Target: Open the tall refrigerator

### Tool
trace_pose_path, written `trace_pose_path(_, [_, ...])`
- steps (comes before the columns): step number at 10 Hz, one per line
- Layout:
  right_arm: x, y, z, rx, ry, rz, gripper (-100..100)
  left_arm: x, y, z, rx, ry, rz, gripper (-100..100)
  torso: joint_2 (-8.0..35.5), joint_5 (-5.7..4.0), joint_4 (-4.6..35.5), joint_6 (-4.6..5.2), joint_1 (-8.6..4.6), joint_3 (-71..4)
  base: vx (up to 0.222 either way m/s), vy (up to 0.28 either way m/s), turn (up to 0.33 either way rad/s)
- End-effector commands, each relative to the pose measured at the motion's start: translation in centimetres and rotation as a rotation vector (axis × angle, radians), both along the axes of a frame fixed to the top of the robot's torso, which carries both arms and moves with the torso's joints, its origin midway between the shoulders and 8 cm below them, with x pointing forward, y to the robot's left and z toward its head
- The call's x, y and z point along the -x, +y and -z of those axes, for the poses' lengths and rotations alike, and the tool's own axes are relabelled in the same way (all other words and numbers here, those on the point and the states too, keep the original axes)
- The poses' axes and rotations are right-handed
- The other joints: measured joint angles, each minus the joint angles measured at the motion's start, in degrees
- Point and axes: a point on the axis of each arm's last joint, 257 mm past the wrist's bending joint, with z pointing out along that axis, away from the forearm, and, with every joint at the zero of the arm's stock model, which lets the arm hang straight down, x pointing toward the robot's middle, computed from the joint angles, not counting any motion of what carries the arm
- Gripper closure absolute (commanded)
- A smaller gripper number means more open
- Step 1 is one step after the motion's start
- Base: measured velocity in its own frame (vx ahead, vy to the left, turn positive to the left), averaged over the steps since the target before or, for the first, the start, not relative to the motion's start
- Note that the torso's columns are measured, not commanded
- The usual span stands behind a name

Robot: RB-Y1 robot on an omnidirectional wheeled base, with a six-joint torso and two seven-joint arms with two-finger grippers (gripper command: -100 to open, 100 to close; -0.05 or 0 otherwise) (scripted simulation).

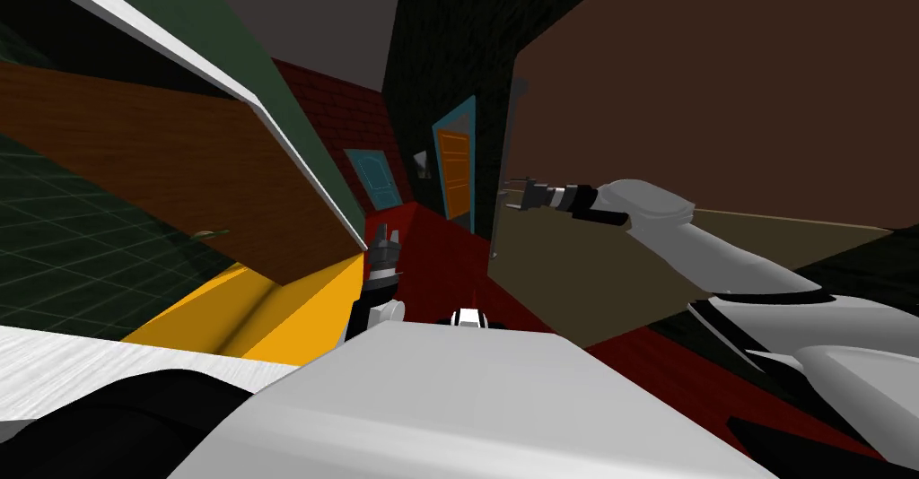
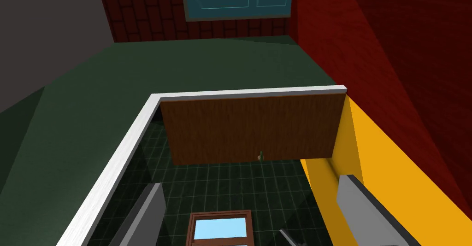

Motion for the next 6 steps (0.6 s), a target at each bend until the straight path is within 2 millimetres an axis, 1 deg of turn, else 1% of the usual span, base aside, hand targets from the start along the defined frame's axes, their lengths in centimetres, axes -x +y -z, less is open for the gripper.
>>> trace_pose_path(1, [-1.5,-2.5,-0.5,0.001,-0.006,0.074,-100,0.0,0.0,0.0,0.000,0.000,0.000,0,0.38,0.00,0.11,0.01,0.05,0.22,0.204,0.050,-0.045])
trace_pose_path(2, [-2.1,-3.6,-0.6,0.001,-0.008,0.103,-100,0.0,0.0,0.0,0.000,0.000,0.000,0,0.72,-0.01,0.24,0.04,-0.02,0.46,0.240,0.046,-0.065])
trace_pose_path(6, [-4.3,-8.8,-1.4,0.003,-0.021,0.244,-100,0.0,0.0,0.0,0.000,0.000,0.000,0,0.98,-0.05,0.33,0.06,-0.16,0.64,0.226,0.044,-0.056])
